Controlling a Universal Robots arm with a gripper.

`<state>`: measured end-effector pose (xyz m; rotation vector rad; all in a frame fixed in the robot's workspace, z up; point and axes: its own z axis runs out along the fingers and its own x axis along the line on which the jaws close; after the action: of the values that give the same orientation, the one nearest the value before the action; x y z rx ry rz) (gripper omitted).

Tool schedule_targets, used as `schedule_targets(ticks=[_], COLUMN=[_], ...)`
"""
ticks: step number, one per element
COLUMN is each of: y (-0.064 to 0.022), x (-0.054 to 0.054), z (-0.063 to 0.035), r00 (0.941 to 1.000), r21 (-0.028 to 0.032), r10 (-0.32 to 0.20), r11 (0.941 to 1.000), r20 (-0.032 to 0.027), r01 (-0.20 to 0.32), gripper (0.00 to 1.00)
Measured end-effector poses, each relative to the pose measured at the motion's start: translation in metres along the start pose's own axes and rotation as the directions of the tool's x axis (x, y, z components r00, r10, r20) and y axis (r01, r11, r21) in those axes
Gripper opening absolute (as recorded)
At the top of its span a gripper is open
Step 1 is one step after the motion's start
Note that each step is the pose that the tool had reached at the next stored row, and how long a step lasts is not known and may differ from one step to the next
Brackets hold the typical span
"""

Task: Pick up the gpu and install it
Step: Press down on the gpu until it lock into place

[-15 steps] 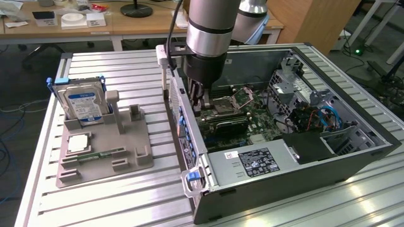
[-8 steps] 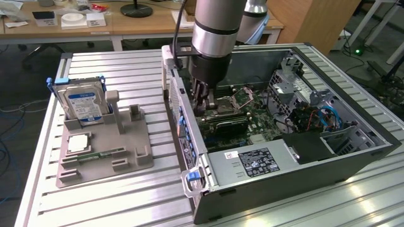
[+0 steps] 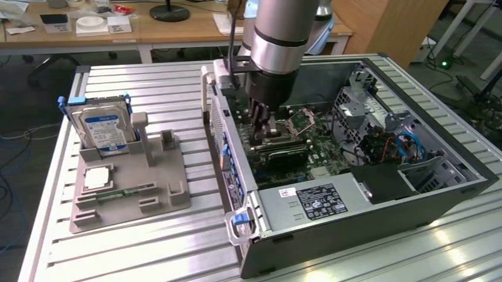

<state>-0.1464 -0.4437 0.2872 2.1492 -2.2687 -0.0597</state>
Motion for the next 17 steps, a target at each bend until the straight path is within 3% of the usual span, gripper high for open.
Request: schedule_targets(ticks=[7,17], y=[-0.0065,-0.0141], x=[0.000,0.001], z=[0.0022,0.0091], r00=[0.9981,0.9980], r21=[-0.0011,0.0027], r10=[-0.062,-0.063], r11=[0.9981,0.9980], r20=[-0.0023,-0.0024], r01=[0.062,0.063], gripper=[0.10,0.10])
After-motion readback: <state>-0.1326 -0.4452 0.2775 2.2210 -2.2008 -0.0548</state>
